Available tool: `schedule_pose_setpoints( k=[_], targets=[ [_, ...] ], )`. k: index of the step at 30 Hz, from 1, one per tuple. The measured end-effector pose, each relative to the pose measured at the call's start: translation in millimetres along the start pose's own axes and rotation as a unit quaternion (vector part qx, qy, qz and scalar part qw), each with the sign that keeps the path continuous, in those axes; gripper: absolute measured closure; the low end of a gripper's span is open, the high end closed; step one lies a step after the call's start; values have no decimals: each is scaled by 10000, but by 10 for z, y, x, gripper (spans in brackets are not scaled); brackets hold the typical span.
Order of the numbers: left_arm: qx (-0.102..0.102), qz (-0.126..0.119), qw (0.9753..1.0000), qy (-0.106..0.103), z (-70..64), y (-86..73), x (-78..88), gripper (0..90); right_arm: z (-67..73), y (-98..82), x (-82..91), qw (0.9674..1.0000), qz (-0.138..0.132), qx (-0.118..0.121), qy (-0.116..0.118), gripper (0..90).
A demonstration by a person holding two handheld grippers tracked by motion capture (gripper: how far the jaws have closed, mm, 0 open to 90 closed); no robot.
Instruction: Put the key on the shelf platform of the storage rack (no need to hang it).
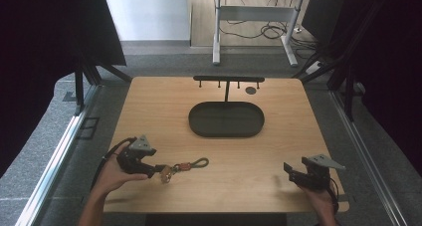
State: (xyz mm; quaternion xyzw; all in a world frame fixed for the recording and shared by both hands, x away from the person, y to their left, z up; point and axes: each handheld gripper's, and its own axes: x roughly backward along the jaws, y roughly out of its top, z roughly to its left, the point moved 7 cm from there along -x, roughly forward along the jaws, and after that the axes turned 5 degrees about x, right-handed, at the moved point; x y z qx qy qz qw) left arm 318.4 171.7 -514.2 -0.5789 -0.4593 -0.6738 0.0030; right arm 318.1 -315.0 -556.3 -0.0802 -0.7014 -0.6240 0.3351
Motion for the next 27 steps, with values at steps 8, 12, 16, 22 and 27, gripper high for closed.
schedule_pose_setpoints(
  k=[8,12,16,22,27],
  targets=[
    [-209,149,9996,-151,-24,189,31,327,3,-32,1,10000,44,37,-45,228],
    [-268,348,9988,-228,-48,312,-34,329,18,-39,-17,9999,96,87,-21,230],
    [-348,448,9980,-262,-71,363,-75,337,22,-43,-30,9999,107,97,-13,232],
    [-711,788,9936,-381,-143,408,-212,366,35,-45,-56,9998,155,107,11,233],
    [-885,1053,9895,-446,-162,427,-368,403,44,-53,-72,9997,190,149,34,233]
  ],
)
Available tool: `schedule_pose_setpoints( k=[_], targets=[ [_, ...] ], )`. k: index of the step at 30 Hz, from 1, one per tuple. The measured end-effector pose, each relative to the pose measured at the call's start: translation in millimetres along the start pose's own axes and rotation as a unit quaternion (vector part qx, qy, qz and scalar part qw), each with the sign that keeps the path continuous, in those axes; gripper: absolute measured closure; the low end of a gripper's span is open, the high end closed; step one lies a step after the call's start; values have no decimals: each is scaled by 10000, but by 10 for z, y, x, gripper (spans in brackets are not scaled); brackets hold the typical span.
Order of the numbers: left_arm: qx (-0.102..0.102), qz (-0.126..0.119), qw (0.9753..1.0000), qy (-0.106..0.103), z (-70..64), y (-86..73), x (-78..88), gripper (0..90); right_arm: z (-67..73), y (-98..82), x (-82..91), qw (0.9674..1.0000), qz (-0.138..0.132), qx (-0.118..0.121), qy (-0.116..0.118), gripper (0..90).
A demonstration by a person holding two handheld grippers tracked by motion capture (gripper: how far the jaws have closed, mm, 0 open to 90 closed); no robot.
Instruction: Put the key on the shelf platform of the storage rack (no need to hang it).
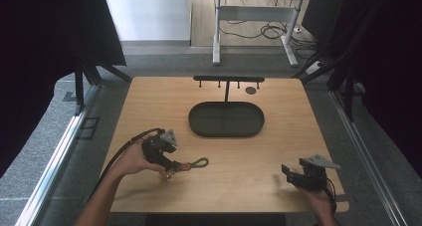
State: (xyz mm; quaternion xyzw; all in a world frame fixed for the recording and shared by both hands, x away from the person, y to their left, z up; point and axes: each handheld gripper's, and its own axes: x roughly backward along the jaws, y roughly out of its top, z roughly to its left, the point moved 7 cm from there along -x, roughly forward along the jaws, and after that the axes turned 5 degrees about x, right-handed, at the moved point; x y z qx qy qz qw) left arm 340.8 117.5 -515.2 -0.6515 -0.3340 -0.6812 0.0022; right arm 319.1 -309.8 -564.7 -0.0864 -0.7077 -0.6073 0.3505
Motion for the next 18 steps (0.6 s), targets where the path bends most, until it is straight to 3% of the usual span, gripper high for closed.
schedule_pose_setpoints(
  k=[10,18],
  targets=[
    [-265,597,9976,-210,4,65,-297,436,6,-14,-16,10000,58,24,-3,234],
    [-499,837,9950,-228,-37,100,-453,437,1,-20,-17,10000,84,29,-2,236]
  ],
)
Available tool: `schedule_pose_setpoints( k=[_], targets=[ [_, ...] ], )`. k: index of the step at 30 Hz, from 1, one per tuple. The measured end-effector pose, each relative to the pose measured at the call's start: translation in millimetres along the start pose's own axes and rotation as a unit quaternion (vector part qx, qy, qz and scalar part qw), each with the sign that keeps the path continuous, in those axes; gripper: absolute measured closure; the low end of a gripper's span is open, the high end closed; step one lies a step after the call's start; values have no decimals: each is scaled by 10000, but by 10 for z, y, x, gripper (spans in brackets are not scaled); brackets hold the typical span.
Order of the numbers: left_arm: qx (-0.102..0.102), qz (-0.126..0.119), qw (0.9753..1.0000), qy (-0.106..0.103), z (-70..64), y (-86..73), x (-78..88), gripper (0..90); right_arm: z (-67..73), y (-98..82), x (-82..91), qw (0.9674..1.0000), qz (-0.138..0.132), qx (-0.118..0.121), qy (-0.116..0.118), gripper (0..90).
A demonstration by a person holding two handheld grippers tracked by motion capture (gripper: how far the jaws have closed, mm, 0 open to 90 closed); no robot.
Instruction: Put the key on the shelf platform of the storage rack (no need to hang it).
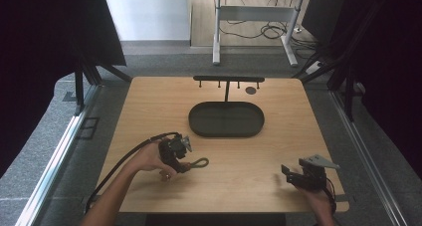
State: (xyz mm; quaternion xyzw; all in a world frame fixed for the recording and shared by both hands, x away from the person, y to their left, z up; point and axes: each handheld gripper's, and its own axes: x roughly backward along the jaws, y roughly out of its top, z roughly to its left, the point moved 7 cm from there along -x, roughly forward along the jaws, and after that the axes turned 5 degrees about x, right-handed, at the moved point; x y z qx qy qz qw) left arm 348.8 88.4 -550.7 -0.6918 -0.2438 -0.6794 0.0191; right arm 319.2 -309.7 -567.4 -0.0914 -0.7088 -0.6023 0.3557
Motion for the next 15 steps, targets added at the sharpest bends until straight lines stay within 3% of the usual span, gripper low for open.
schedule_pose_setpoints(
  k=[15],
  targets=[
    [-35,413,9991,42,52,18,-194,518,18,11,3,10000,0,18,29,239]
  ],
)
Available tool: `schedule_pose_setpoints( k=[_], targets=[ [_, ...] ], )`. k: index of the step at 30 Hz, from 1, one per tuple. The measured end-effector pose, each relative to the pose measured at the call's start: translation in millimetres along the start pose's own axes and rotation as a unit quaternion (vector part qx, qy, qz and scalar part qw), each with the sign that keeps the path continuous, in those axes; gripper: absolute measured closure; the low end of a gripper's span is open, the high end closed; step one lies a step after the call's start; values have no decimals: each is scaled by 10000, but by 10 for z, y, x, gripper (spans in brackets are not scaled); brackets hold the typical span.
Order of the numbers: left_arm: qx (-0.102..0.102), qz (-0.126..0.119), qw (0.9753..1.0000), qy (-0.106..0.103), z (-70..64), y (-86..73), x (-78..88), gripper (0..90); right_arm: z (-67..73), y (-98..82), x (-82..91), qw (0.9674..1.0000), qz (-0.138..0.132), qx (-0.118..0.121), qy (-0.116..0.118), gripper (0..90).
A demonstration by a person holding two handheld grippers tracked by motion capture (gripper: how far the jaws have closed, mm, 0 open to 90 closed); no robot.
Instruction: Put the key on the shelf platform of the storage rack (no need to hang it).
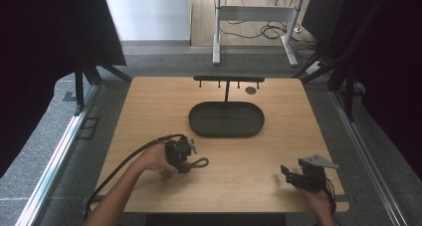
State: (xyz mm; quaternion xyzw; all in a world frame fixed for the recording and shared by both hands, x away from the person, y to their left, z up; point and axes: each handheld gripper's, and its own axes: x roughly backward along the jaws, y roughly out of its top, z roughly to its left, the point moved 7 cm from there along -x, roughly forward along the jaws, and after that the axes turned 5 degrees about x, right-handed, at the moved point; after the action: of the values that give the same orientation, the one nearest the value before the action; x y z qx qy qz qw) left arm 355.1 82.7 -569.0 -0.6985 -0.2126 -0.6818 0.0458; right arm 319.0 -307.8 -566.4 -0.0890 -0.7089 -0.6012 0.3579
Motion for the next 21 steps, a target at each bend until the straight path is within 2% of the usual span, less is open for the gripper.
schedule_pose_setpoints(
  k=[4,12,21],
  targets=[
    [-22,28,10000,15,8,-2,-16,546,0,1,1,10000,1,-10,2,239],
    [-55,13,10000,20,-2,2,-8,658,-14,4,8,10000,-24,-15,-34,240],
    [-40,44,10000,51,19,-28,13,667,-29,-1,15,10000,-25,-43,-43,242]
  ],
)
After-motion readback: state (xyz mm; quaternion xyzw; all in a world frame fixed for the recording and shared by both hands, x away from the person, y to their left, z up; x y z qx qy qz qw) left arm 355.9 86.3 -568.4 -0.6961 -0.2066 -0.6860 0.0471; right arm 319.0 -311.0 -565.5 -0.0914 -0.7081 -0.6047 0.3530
